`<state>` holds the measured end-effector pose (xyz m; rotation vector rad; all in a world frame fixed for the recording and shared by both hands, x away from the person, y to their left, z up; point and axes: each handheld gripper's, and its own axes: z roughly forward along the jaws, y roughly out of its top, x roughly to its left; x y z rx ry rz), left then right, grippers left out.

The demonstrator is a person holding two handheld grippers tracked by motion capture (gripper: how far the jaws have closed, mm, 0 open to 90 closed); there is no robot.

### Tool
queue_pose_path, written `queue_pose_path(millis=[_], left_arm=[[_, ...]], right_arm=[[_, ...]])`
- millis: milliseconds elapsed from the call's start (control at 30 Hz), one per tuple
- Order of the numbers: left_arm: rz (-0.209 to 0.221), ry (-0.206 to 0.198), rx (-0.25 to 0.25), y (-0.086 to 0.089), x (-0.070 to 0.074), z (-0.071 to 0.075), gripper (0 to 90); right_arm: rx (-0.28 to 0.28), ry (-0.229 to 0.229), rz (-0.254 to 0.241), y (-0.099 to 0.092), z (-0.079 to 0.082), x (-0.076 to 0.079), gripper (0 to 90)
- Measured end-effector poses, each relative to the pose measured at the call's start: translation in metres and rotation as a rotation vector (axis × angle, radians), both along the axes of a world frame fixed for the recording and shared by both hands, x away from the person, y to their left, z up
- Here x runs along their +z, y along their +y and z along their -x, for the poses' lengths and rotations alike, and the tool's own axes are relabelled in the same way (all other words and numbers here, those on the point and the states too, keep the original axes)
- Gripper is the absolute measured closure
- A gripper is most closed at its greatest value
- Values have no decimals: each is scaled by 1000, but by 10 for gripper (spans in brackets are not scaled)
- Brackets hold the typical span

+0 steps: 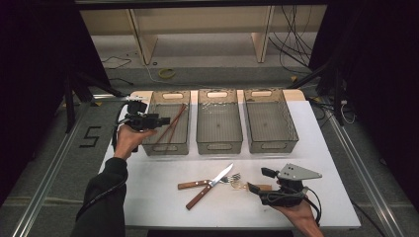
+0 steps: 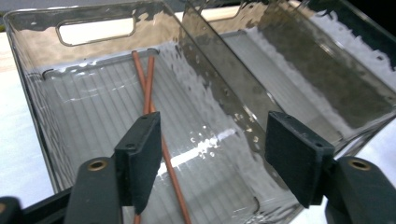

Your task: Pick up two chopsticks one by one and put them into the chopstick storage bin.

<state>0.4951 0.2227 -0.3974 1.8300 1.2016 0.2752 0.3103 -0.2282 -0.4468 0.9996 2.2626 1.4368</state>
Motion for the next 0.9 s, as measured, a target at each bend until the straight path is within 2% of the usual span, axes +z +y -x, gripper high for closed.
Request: queue_pose_path(millis=[267,333,400,467,533,600,733,800,900], left_arm=[[69,-38,-36,2,-5,22,302],[74,-42,-49,1,-7,28,290],[86,-54,-53,1,-10,35,280],[121,-46,-64,1,-13,41,270],[124,-63,-72,0,-15,49,268],[140,-88,-75,-1,-15,55,273],[141,-116,-99,-5,-13,67,261],[134,-122,-108,-7,-13,72,256],[127,-128,-129,-12,-17,78,253]], right_arm=[[5,1,14,-1,-5,3,265],[8,1,19,-2,-8,5,265],[19,6,33,-2,-10,6,265],[27,10,51,-2,-13,8,265],[49,23,60,-2,-17,8,265],[71,39,92,0,-20,8,265],[109,64,156,6,-26,7,265],[134,78,177,8,-28,7,265],[162,98,234,12,-32,7,265]])
